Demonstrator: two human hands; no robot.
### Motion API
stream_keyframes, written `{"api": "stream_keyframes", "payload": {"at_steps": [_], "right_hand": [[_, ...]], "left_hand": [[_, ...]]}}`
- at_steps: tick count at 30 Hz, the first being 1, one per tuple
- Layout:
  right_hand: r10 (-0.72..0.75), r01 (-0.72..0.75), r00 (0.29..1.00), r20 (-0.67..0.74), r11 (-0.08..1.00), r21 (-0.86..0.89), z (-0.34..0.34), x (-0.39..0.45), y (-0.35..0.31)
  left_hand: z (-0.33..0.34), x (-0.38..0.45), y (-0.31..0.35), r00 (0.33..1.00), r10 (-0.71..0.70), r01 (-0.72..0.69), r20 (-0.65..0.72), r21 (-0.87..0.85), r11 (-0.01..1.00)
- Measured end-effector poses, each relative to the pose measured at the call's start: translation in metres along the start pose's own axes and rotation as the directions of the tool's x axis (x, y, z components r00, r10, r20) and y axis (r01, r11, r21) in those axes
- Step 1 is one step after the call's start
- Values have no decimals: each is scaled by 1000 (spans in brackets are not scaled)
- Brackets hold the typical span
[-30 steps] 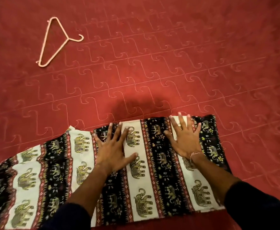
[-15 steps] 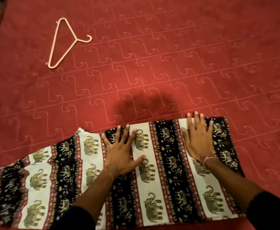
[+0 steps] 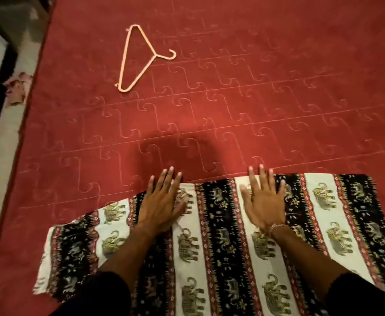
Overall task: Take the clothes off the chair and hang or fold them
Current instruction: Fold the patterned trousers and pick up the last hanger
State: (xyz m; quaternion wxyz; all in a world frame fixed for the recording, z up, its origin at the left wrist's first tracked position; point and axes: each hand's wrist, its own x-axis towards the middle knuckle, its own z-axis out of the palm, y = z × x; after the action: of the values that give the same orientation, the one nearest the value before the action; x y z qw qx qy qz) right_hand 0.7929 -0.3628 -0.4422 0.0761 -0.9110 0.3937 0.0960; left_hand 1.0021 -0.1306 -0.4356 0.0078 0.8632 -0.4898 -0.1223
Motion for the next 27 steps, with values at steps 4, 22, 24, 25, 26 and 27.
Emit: {"api": "stream_keyframes", "payload": {"at_steps": [4, 22, 24, 25, 26, 27], "right_hand": [[-13, 15, 999, -47, 1000, 28, -5, 4, -46], [-354, 370, 922, 160, 925, -84, 11, -93, -202], [-344, 361, 925, 160, 928, -92, 10, -93, -202], [-337, 355, 927, 164, 930, -92, 11, -93, -203], [-336, 354, 927, 167, 931, -94, 11, -93, -201], [-335, 354, 926, 173, 931, -93, 11, -94, -201]], "left_hand": [[-8, -3, -40, 1000, 1, -1, -8, -7, 1000], [-21, -196, -139, 455, -880, 890, 137, -39, 454], [-22, -201, -139, 459, -878, 886, 135, -136, 443], [-21, -200, -142, 465, -877, 876, 119, -202, 437], [-22, -198, -143, 458, -884, 865, 94, -275, 419], [-24, -196, -145, 440, -896, 852, 67, -346, 393]]}}
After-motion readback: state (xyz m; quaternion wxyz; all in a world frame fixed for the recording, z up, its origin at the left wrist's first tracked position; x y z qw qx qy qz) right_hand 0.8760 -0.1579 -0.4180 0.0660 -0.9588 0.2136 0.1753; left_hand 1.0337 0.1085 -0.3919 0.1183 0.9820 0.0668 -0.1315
